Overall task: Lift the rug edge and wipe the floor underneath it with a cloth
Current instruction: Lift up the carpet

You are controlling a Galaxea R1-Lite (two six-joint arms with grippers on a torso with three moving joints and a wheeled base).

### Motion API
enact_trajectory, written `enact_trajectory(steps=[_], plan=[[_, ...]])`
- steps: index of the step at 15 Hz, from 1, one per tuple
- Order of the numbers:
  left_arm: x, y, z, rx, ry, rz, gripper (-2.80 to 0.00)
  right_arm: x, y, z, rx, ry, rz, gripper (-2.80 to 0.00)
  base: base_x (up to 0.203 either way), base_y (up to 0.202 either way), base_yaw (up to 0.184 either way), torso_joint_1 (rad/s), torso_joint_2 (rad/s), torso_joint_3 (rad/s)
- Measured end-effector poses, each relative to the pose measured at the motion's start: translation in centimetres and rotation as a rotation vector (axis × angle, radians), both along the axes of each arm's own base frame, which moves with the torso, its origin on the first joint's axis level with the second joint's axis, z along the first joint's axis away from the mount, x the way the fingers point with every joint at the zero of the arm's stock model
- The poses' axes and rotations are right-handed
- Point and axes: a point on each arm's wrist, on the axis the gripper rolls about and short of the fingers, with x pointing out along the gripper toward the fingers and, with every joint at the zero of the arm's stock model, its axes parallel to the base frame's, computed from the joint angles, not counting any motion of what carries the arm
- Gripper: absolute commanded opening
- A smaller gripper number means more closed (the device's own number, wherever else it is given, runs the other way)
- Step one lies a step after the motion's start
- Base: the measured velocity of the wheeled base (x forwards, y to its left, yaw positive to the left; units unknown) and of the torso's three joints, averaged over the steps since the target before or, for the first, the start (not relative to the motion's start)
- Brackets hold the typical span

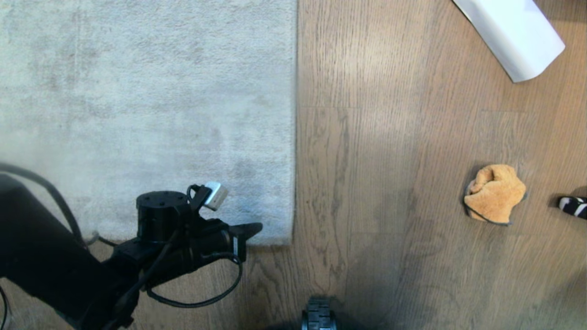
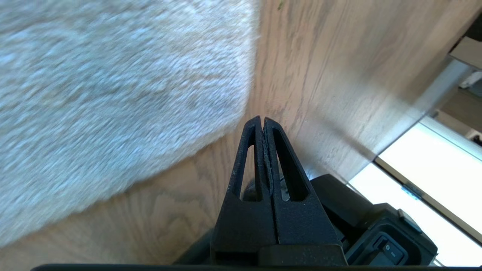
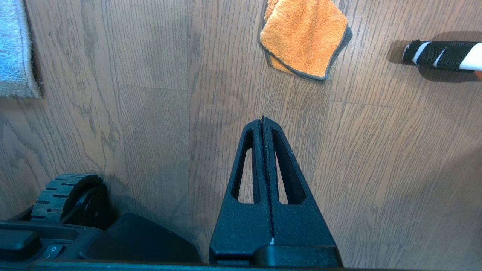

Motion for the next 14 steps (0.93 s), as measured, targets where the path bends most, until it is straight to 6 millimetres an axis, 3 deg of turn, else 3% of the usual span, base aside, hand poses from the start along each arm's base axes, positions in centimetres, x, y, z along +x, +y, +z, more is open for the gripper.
enact_trajectory(steps=[7,14], plan=[[0.3,-3.2,0.3,-0.006,0.015,-0.099,-2.8,0.0,0.0,0.0,0.0,0.0,0.0,-2.8,0.0,0.0,0.0,0.0,0.0,0.0],[-2.0,-4.8,-0.3,0.038,0.148,-0.172,-2.8,0.0,0.0,0.0,0.0,0.0,0.0,-2.8,0.0,0.0,0.0,0.0,0.0,0.0]])
